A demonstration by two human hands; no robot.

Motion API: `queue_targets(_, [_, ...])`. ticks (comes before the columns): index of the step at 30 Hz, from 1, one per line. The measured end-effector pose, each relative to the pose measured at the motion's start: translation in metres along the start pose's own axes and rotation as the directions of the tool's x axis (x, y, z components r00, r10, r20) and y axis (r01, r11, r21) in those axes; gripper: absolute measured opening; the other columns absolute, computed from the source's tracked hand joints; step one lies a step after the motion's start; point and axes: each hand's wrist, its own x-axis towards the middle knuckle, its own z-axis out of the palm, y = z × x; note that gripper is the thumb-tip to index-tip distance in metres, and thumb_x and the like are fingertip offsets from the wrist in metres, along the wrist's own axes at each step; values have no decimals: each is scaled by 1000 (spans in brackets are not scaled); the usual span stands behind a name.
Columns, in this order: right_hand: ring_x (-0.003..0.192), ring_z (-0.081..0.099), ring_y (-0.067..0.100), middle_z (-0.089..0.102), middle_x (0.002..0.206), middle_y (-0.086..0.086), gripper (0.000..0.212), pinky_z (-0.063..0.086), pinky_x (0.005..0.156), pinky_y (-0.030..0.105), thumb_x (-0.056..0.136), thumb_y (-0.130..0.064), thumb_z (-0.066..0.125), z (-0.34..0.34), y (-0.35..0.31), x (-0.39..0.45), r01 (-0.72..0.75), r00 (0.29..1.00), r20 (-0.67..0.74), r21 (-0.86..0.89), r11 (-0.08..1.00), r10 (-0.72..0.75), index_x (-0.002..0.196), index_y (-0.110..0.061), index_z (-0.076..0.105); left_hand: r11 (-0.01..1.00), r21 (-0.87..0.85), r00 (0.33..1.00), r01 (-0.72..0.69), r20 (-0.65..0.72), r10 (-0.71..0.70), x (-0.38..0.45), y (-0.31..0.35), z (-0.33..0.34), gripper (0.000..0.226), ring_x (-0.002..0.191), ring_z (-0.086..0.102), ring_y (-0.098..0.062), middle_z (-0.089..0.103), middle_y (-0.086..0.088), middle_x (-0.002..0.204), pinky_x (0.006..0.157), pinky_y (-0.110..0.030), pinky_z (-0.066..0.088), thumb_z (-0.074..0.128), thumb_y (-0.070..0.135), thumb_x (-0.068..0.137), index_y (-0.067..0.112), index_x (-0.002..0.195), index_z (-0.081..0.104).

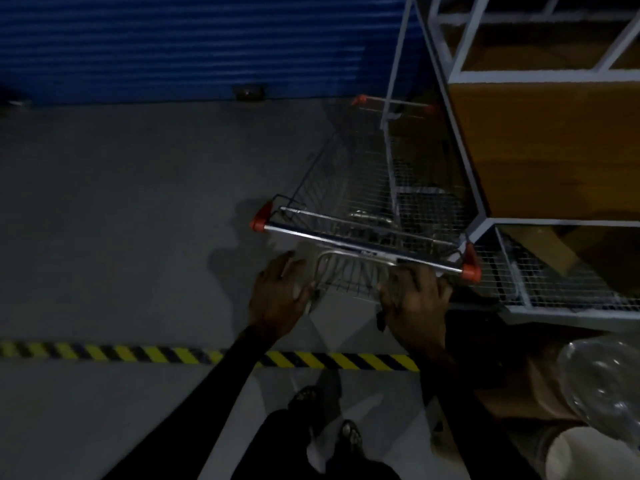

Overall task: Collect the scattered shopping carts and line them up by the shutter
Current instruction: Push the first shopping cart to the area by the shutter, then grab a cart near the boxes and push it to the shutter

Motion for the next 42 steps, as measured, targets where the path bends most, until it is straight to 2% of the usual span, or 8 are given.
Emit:
queue_targets(4, [110, 65, 41, 69, 120, 15, 41, 38, 90, 45, 98, -43, 55, 6, -21, -43, -41, 990, 139, 148, 988, 21, 119, -12, 73, 991, -71, 993, 110, 39, -108, -72, 3, -6, 48, 115, 66, -33, 68, -12, 132, 92, -47, 59, 54, 44, 100, 11, 130, 70])
queue_targets(9, [102, 69, 39, 72, 111, 11, 34, 58, 82, 52, 102, -41, 59, 16, -67, -71, -104, 913, 402, 410, 906, -77, 118, -13, 70, 958, -66, 960, 280, 19, -279, -150, -6, -38, 41, 111, 69, -32, 69, -11, 130, 81, -38, 56, 63, 38, 105, 12, 136, 67])
queue_targets(12, [104, 67, 33, 70, 112, 8, 23, 55, 83, 44, 100, -24, 71, 11, -111, -81, -127, 849, 507, 474, 871, -152, 120, -13, 68, 918, -71, 919, 389, -33, -392, -201, -19, -60, 42, 110, 67, -30, 67, -7, 133, 80, -38, 55, 61, 41, 106, 16, 139, 65])
queue_targets(19, [99, 69, 23, 71, 111, 2, 26, 56, 76, 42, 101, -31, 69, -3, -225, -116, 7, 694, 574, 597, 802, -433, 123, -17, 67, 776, -93, 758, 624, -167, -630, -327, -48, -102, 40, 104, 66, -23, 67, -4, 130, 78, -34, 53, 60, 44, 107, 19, 138, 64])
queue_targets(26, [98, 67, 19, 70, 106, -4, 25, 51, 76, 34, 102, -33, 67, -16, -343, -178, 85, 454, 639, 662, 744, -620, 125, -22, 67, 589, -239, 532, 772, -265, -805, -451, -76, -137, 40, 99, 67, -21, 68, -1, 125, 77, -42, 59, 65, 42, 104, 19, 136, 65])
queue_targets(32, [90, 65, 20, 71, 100, 7, 22, 41, 68, 6, 101, -23, 70, -31, -455, -255, 110, 274, 593, 763, 637, -757, 119, -10, 70, 385, -408, 252, 828, -343, -905, -568, -98, -166, 41, 99, 65, -12, 68, 6, 128, 82, -39, 59, 64, 47, 102, 24, 137, 65])
queue_targets(36, [90, 70, 13, 73, 96, -5, 16, 56, 77, 32, 99, -30, 72, -28, -522, -315, 204, 145, 500, 829, 521, -854, 113, -21, 70, 278, -471, 87, 837, -386, -918, -648, -100, -176, 40, 99, 64, -8, 68, 9, 128, 82, -37, 59, 64, 48, 102, 27, 136, 65])
queue_targets(42, [93, 68, 10, 71, 98, -10, 14, 59, 82, 38, 99, -34, 71, -56, -613, -412, 254, -139, 397, 900, 355, -907, 112, -31, 67, 78, -583, -235, 809, -443, -865, -756, -78, -186, 39, 98, 63, -5, 68, 11, 126, 81, -34, 58, 64, 50, 102, 27, 134, 66])
